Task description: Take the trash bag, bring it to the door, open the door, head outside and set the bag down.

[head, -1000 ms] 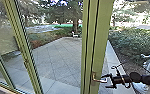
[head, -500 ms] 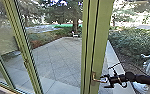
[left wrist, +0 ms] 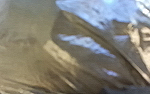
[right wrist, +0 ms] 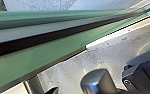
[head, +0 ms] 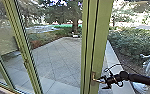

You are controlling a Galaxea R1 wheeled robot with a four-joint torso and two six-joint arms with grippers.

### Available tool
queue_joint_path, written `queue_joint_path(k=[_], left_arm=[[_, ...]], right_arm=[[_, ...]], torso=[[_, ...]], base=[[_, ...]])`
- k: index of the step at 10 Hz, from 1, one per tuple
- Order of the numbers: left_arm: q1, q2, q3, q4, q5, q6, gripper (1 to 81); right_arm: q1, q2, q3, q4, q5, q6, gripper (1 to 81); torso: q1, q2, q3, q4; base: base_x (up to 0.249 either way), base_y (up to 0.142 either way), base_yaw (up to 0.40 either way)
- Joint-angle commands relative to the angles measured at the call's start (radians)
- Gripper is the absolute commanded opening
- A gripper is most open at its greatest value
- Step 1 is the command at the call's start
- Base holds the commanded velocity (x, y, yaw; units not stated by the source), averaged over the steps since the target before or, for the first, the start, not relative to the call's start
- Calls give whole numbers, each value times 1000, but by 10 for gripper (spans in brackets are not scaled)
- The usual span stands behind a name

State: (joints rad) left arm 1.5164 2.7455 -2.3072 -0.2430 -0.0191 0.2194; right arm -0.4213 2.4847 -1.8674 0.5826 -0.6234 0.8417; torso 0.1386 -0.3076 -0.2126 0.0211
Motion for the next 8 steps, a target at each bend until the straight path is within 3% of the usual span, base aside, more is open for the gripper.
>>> queue_joint_path(k=[1,4,8], left_arm=[[-37,-15,6,-15,62,3,10],[-37,-7,-1,-15,62,3,10],[-37,-1,-23,-16,67,3,10]], right_arm=[[144,59,-88,14,-32,77,811],[100,102,-108,-69,-42,172,811],[-6,116,-146,-84,-25,186,811]], torso=[[0,0,0,0],[-3,-1,1,-1],[-5,-3,2,-1]], base=[[0,0,0],[0,0,0],[0,0,0]])
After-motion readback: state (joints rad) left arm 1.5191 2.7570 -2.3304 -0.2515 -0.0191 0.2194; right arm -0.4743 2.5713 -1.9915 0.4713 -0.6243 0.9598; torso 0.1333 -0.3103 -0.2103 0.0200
